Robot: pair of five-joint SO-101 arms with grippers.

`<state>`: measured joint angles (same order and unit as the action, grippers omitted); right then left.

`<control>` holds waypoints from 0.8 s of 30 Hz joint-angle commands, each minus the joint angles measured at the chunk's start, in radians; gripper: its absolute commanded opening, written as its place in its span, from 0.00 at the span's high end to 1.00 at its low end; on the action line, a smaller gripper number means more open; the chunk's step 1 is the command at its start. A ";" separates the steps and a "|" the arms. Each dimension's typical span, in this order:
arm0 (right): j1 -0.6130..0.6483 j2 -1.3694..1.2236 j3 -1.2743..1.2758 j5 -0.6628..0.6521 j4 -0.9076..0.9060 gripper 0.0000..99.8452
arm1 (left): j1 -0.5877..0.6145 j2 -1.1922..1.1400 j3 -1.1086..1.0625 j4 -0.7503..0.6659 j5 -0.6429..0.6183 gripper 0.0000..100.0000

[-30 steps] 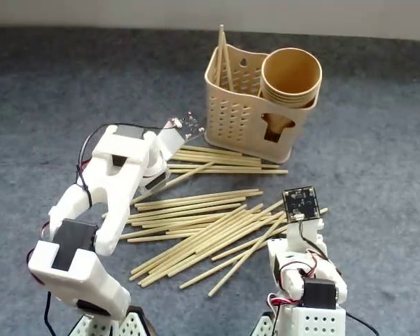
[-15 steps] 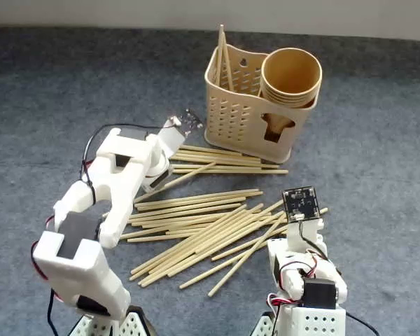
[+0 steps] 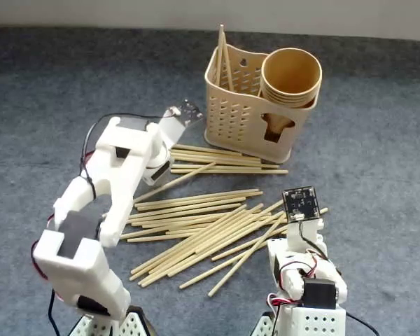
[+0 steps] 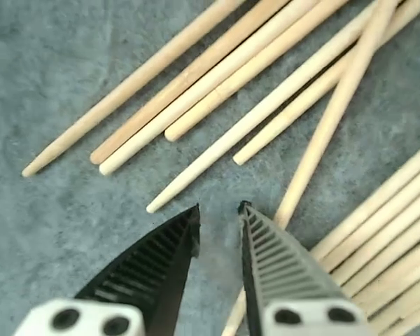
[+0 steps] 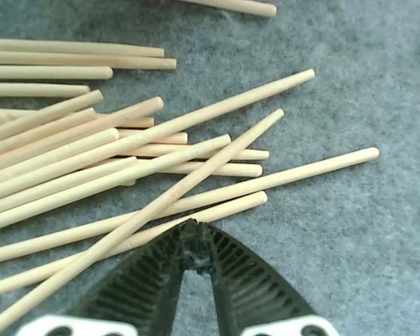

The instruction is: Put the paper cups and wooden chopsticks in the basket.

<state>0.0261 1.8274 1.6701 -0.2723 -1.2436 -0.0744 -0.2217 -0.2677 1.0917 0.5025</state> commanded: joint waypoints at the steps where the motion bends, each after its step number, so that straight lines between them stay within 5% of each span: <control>1: -0.010 0.012 0.154 -0.009 0.001 0.99 | -0.076 0.179 -0.053 0.028 -0.018 0.89; 15: -0.012 0.012 0.154 -0.009 0.001 0.99 | -0.108 0.027 -0.085 -0.077 -0.015 0.90; 24: -0.012 0.012 0.154 -0.009 0.001 0.99 | -0.087 0.004 -0.015 0.063 -0.017 0.99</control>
<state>0.0261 1.8274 1.6701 -0.2723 -1.2436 -0.1695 -0.2325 -0.3414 1.0779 0.4933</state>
